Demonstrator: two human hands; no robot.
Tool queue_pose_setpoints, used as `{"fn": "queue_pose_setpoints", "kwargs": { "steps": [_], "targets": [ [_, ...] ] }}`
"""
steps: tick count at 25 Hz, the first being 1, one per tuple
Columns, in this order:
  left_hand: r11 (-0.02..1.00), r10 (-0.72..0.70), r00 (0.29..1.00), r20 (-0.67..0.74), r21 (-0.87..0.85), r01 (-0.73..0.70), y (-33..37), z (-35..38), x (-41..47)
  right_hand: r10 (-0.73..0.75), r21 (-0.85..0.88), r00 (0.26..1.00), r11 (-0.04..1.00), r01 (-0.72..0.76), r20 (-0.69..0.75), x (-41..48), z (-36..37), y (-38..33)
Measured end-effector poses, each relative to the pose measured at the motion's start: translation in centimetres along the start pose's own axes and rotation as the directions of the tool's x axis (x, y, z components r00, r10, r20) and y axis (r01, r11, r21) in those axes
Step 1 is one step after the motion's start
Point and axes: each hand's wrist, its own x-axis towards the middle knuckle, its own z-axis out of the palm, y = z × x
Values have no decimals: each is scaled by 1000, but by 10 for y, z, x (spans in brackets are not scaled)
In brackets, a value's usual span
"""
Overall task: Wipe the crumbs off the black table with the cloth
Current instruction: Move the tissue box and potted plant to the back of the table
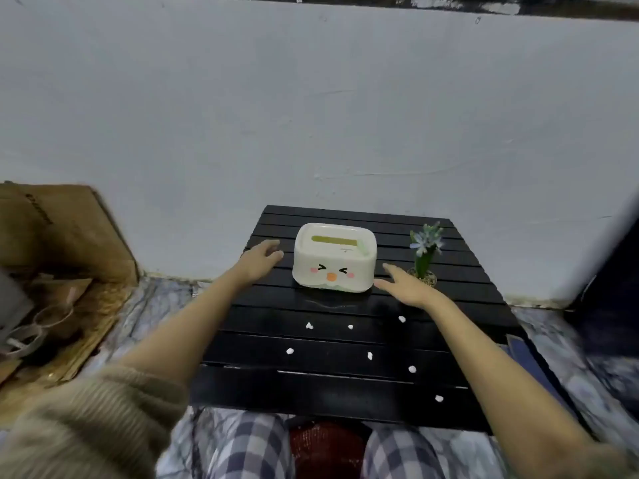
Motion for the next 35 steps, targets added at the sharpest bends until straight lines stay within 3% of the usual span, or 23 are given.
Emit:
{"fn": "queue_pose_setpoints", "kwargs": {
  "steps": [3, 6, 9, 12, 21, 31, 35],
  "targets": [
    [996, -48, 999, 10, -81, 49, -2, 13, 11, 17, 99, 1000, 995, -16, -10, 13, 9, 4],
    [983, -102, 992, 73, -144, 112, -7, 32, 20, 7, 323, 1000, 946, 1, -24, 19, 15, -3],
    [946, -124, 986, 110, -286, 151, -13, 45, 37, -7, 658, 997, 751, 56, -76, 29, 21, -6],
    [923, -102, 989, 108, -360, 134, -17, 56, 54, -50, 774, 994, 624, 110, -101, 33, 24, -13],
    [908, 30, 994, -101, -412, -69, 12, 26, 142, -112, 761, 962, 591, 267, -250, 131, -18, -47],
    [888, -30, 975, -220, -454, -75, -31, 28, 222, -103, 800, 975, 558, 220, -196, 235, -4, -51],
    [941, -124, 965, -230, -337, 41, -52, 20, 223, -89, 716, 970, 661, 227, -225, 222, -4, -47]
  ]
}}
